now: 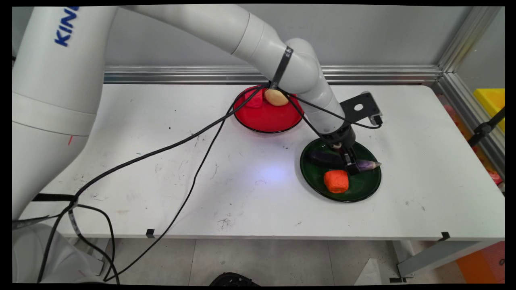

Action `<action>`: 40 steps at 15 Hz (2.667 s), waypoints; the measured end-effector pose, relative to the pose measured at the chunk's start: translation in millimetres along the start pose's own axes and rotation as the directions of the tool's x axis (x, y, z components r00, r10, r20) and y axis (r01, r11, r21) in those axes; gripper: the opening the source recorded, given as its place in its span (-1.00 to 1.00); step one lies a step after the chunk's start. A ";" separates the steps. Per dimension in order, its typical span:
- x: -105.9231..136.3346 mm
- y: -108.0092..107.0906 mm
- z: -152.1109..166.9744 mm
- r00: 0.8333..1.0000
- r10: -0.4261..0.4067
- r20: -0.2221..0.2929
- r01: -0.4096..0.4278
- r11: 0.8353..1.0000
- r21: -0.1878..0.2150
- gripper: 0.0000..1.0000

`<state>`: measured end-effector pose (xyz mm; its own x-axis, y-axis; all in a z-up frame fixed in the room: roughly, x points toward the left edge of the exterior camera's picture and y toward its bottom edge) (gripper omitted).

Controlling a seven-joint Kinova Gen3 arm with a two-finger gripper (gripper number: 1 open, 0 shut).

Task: Pick up the eggplant from the green plate, then place the picked object on the table

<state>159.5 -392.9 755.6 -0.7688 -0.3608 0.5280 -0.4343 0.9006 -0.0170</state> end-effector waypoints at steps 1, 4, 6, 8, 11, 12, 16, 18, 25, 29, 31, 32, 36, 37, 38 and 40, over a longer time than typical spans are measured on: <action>-0.3 0.4 1.3 1.000 0.001 0.002 -0.001 1.000 0.000 -1.00; -0.8 2.2 3.3 1.000 0.010 0.006 -0.010 1.000 -0.003 -1.00; -1.3 3.0 2.6 1.000 0.018 0.007 -0.018 1.000 -0.003 -1.00; -2.5 3.4 -2.0 1.000 0.031 0.006 -0.031 1.000 0.001 -1.00; -4.4 3.6 -14.1 0.999 0.051 0.000 -0.051 0.999 0.011 -1.00; -4.0 3.4 -20.5 0.998 0.058 -0.006 -0.058 0.998 0.018 -1.00; 0.6 2.8 -45.7 0.997 0.078 -0.031 -0.076 0.996 0.043 -1.00; 2.5 2.1 -65.2 0.995 0.087 -0.045 -0.085 0.995 0.061 -1.00; -21.2 -1.0 -131.5 0.995 0.081 -0.054 -0.076 0.992 0.099 -1.00; -53.4 -5.8 -168.9 0.998 0.055 -0.044 -0.050 0.993 0.110 -1.00; -74.4 -9.6 -187.2 0.999 0.038 -0.038 -0.033 0.993 0.113 -1.00; -81.1 -10.8 -192.2 0.999 0.032 -0.035 -0.028 0.993 0.113 -1.00; -113.2 -17.1 -211.3 1.000 0.001 -0.027 0.002 0.994 0.111 -1.00; -122.3 -19.0 -214.9 1.000 -0.008 -0.025 0.010 0.994 0.110 -1.00; -128.2 -20.3 -216.6 1.000 -0.013 -0.024 0.015 0.994 0.110 -1.00; -146.7 -24.1 -218.7 1.000 -0.026 -0.018 0.027 0.994 0.108 -1.00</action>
<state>385.4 -308.6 864.2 -0.7490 -0.3795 0.5431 -0.5034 0.8589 -0.0941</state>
